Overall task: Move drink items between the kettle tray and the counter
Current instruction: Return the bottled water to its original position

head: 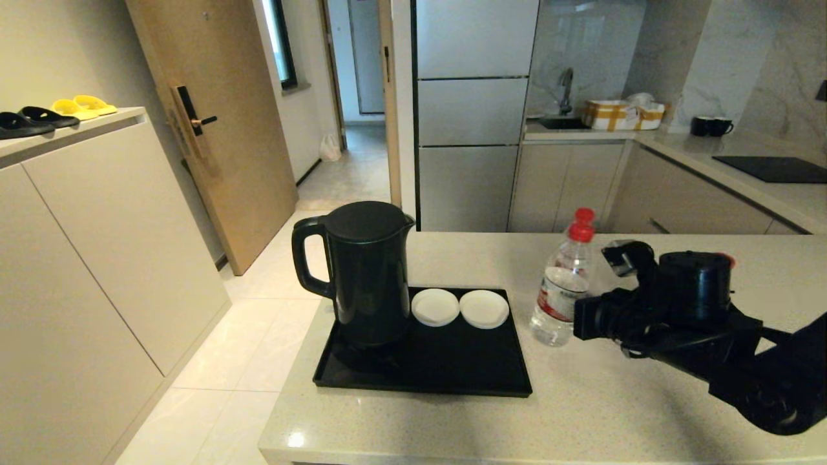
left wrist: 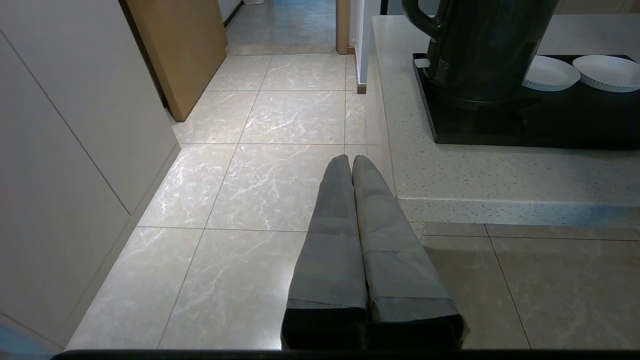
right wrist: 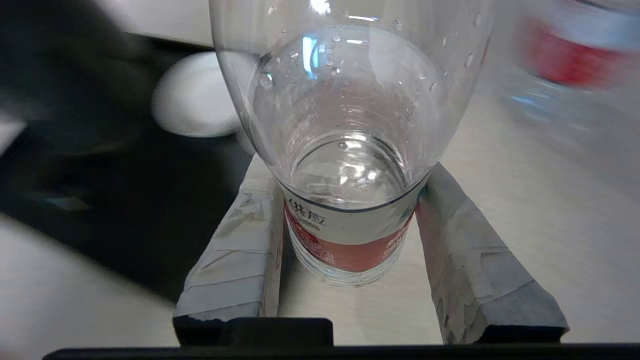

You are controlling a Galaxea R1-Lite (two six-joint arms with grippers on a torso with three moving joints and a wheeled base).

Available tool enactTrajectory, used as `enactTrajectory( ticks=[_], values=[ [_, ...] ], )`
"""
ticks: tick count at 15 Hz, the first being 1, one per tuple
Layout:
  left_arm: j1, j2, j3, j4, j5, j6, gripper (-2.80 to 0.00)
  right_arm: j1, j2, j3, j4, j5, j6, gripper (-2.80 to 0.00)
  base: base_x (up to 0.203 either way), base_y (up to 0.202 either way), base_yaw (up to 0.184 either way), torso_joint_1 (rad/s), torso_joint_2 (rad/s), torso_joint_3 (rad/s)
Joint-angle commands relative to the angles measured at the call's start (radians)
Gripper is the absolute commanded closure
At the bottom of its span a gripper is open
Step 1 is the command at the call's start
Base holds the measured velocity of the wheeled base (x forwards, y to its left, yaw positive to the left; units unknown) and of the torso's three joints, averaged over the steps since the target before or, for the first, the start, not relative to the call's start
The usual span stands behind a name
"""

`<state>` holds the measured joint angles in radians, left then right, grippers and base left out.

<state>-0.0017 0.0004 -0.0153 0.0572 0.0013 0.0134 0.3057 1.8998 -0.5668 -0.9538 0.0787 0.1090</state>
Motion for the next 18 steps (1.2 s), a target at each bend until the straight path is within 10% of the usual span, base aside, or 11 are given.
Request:
enactTrajectory(
  ticks=[1,10,18],
  values=[
    [0.0,0.001,0.0,0.001,0.0,0.0,0.0,0.073,-0.045,-0.15,0.178,-0.003,0.011,0.0,0.0,0.0,0.0,0.0,0.0,0.0],
    [0.0,0.0,0.0,0.001,0.0,0.0,0.0,0.122,0.362,-0.628,0.255,-0.165,-0.082,0.0,0.0,0.0,0.0,0.0,0.0,0.0],
    [0.0,0.001,0.0,0.0,0.0,0.0,0.0,0.154,0.395,-0.692,0.291,-0.166,-0.063,0.0,0.0,0.0,0.0,0.0,0.0,0.0]
  ],
)
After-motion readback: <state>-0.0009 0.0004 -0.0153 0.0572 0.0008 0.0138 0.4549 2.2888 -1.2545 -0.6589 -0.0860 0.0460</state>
